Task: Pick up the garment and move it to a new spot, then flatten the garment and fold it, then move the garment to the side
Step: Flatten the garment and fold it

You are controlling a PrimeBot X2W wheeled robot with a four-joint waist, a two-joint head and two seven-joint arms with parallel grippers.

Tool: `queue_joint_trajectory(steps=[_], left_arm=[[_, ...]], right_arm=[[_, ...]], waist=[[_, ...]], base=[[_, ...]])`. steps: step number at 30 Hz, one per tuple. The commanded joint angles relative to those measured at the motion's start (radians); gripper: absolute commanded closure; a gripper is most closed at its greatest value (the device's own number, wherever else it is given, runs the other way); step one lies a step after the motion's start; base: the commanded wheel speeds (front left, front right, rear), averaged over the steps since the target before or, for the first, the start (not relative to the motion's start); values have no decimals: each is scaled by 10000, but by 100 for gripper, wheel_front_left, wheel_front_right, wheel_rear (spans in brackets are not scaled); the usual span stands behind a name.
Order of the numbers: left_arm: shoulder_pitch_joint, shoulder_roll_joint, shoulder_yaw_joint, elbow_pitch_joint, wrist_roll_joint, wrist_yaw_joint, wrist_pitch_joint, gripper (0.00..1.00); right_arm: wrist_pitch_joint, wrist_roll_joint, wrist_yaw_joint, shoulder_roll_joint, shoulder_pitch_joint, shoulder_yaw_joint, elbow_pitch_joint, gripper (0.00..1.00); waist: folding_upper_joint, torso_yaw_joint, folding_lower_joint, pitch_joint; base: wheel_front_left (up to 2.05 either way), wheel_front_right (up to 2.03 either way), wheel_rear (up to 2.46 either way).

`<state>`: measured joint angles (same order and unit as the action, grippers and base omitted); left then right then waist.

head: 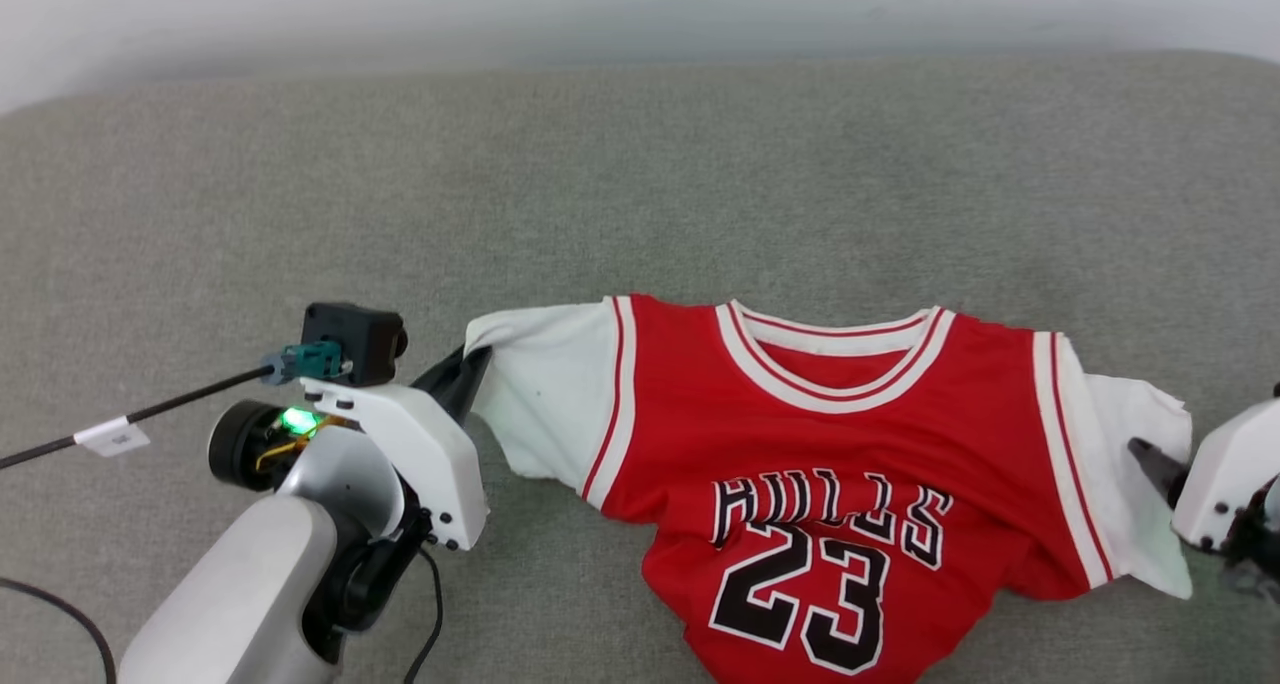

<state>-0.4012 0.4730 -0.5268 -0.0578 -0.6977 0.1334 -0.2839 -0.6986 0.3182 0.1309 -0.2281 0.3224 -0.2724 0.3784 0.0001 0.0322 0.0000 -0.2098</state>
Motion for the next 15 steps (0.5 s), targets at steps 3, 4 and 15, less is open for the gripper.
queue_joint_trajectory(steps=[3, 4, 15], left_arm=[[-321, 60, -16, 217, 116, -40, 22, 100], [-378, 60, -27, 260, 149, -61, 39, 100], [-227, 44, -113, 37, -35, -177, 43, 100]], right_arm=[[-401, -301, -4, -122, 700, -130, 420, 0], [-521, -399, -4, -129, 806, -162, 587, 0], [-1796, -540, -4, 415, 841, -364, 1693, 100]], waist=[[-1, -336, 0, -596], [-1, -383, 0, -689], [-1, -552, 0, -657]], base=[[0, 0, 0], [0, 0, 0], [0, 0, 0]])
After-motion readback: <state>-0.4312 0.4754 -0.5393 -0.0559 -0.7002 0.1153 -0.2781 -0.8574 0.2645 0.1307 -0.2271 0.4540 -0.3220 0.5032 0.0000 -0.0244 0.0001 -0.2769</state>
